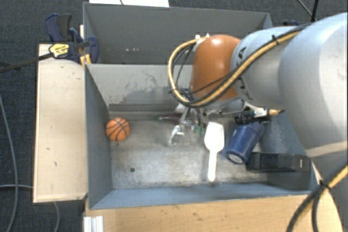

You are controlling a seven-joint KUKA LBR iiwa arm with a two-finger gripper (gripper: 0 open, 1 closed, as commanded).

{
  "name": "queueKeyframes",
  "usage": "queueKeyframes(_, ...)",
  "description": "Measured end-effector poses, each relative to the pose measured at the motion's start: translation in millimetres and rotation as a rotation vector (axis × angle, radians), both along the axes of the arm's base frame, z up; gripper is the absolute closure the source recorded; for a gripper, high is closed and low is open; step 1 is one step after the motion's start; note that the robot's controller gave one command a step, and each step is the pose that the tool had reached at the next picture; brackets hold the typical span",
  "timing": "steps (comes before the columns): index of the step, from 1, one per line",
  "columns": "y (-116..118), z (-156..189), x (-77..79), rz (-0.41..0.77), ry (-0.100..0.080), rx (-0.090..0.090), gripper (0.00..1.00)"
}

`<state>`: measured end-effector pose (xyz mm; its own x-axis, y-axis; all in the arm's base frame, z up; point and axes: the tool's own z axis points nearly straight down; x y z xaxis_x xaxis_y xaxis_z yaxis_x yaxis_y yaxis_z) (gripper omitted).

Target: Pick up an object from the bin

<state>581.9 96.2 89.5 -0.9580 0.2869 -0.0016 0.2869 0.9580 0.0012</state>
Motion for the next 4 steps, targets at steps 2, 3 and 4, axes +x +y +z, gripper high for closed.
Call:
queueKeyframes(2, -29, -12, 2.8, 0.131, 0.0, 0.005, 0.0)
queueKeyframes(3, -27, -10, 13.5, -0.03, -0.021, 0.006, 1.0)
queueKeyframes(4, -27, -10, 13.4, -0.03, -0.021, 0.006, 1.0)
